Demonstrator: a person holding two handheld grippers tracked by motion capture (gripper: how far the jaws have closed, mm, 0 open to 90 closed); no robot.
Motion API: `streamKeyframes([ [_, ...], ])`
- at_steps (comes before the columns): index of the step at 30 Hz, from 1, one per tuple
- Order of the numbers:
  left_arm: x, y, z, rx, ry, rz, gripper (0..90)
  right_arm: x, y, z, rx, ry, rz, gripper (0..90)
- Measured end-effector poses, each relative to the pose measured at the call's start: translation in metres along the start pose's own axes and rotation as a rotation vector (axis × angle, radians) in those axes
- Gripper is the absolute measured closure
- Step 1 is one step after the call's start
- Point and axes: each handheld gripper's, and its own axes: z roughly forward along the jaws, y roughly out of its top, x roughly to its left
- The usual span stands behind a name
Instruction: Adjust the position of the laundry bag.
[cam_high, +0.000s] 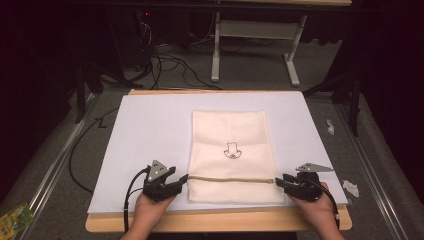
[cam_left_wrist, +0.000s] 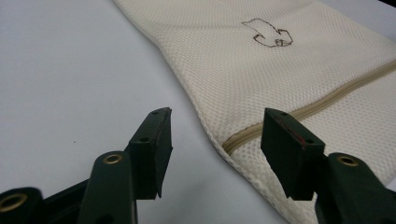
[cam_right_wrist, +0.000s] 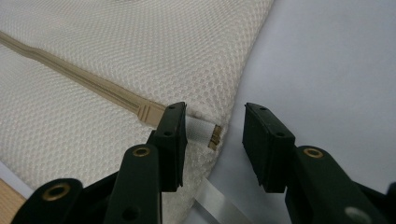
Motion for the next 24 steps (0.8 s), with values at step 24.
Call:
streamKeyframes([
  [24, -0.021, 0.003, 0.009, 0.062, -0.113, 0.071, 38.0, 0.012, 0.011, 0.008, -0.025, -0.052, -0.115, 83.4],
])
